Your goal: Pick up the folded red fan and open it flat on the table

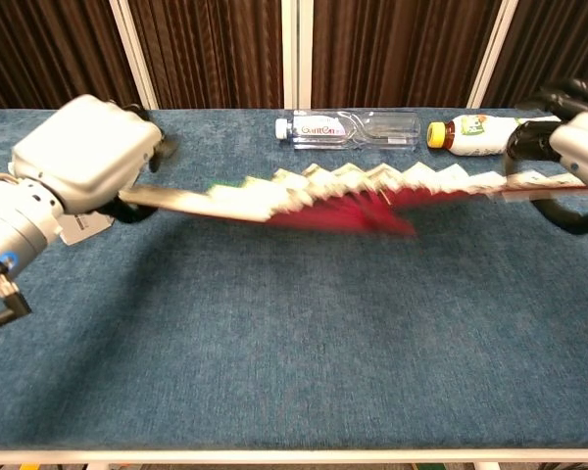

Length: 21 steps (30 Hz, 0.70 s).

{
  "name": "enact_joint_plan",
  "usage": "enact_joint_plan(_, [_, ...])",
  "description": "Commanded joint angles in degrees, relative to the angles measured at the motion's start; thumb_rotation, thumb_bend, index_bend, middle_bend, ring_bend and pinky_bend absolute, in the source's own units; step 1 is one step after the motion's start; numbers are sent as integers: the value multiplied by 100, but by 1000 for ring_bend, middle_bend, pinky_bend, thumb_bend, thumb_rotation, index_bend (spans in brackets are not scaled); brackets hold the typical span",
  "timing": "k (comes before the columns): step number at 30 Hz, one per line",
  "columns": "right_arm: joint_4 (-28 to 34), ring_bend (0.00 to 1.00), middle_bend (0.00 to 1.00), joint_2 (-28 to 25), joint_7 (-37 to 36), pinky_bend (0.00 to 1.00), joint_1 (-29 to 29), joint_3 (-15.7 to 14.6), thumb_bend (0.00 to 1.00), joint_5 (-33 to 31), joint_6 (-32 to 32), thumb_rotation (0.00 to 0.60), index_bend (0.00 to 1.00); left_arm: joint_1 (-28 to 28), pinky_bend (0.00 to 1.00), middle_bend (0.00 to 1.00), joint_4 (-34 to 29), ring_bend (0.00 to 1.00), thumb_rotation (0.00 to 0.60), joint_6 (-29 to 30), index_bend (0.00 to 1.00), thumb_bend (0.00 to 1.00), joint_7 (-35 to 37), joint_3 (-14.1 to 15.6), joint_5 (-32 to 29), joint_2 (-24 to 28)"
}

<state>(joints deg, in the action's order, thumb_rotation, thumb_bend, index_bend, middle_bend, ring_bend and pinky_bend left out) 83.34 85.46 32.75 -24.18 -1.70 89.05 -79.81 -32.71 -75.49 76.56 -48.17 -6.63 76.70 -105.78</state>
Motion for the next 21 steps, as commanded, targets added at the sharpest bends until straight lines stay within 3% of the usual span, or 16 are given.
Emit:
enact_joint_plan(1, [62, 0, 0, -9, -2, 0, 87, 45, 0, -111, 39, 600, 0, 45, 118, 65, -47, 0, 600, 65, 85, 5, 60, 9, 54, -31])
enact_joint_plan(5, [234, 0, 0, -108, 106, 0, 175, 75, 0, -341, 193, 600, 0, 109, 83, 5, -176, 0, 600, 53, 48, 0, 127, 6, 15, 12])
enact_joint_plan(11, [926, 0, 0, -554, 217, 0, 225, 15, 0, -986, 843, 600, 0, 161, 54, 0, -451, 0, 600, -68, 36, 0, 160, -73, -151, 236])
enact_joint_plan(14, [1084, 0, 0, -770, 92, 0, 237, 50, 0, -994, 864, 600, 0, 195, 54, 0, -766, 0, 600, -201, 36, 0, 278, -136, -308, 509])
enact_joint_plan(18, [1203, 0, 0, -1032, -371, 0, 330, 156, 0, -999, 742, 600, 0, 182, 55, 0, -1400, 0, 600, -734, 40, 0, 965, -155, -477, 1256])
enact_joint_plan(21, [1179, 0, 0, -1165, -674, 0, 409, 209, 0, -901, 583, 600, 0, 248, 54, 0, -1499, 0, 600, -579, 44, 0, 1072, -218, -430, 1516])
